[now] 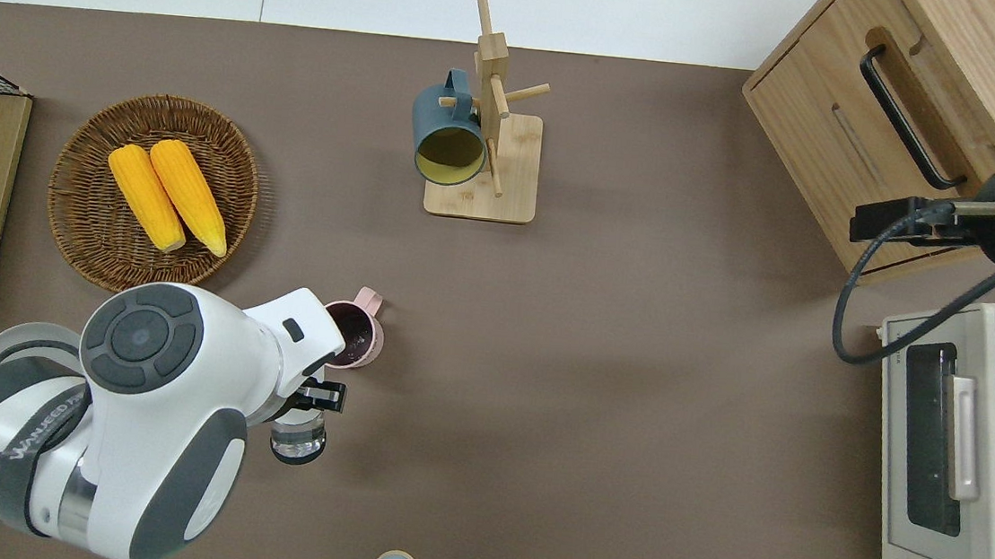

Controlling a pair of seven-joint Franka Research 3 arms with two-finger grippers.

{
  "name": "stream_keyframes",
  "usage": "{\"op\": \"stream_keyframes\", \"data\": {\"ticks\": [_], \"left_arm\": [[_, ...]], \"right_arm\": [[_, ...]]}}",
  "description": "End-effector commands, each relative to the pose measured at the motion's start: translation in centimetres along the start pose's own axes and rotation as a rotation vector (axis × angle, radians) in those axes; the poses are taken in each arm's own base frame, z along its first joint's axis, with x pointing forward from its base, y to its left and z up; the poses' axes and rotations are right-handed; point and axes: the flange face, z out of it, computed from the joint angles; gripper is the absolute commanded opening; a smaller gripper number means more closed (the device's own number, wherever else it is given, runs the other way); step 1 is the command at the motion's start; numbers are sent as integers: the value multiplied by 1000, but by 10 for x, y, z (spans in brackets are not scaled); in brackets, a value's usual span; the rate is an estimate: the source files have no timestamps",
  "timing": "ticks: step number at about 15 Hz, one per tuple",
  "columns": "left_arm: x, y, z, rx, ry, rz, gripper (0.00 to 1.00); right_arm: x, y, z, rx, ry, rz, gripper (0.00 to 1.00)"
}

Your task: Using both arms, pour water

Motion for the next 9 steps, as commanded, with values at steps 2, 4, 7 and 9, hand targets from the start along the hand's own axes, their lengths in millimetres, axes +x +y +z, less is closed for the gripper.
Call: {"op": "stream_keyframes", "data": {"ticks": [2,4,7,9], "left_arm": [[-23,0,-1,17,133,-30,0],[-26,0,-1,20,137,-30,0],[-26,-1,-2,20,139,-35,0],[-25,-6,-1,17,141,-60,0]], "right_arm": [[0,1,-3,17,7,-9,992],[0,1,-3,17,7,-9,992],[0,1,-3,17,7,-9,992],[0,1,-3,17,7,-9,992]]}}
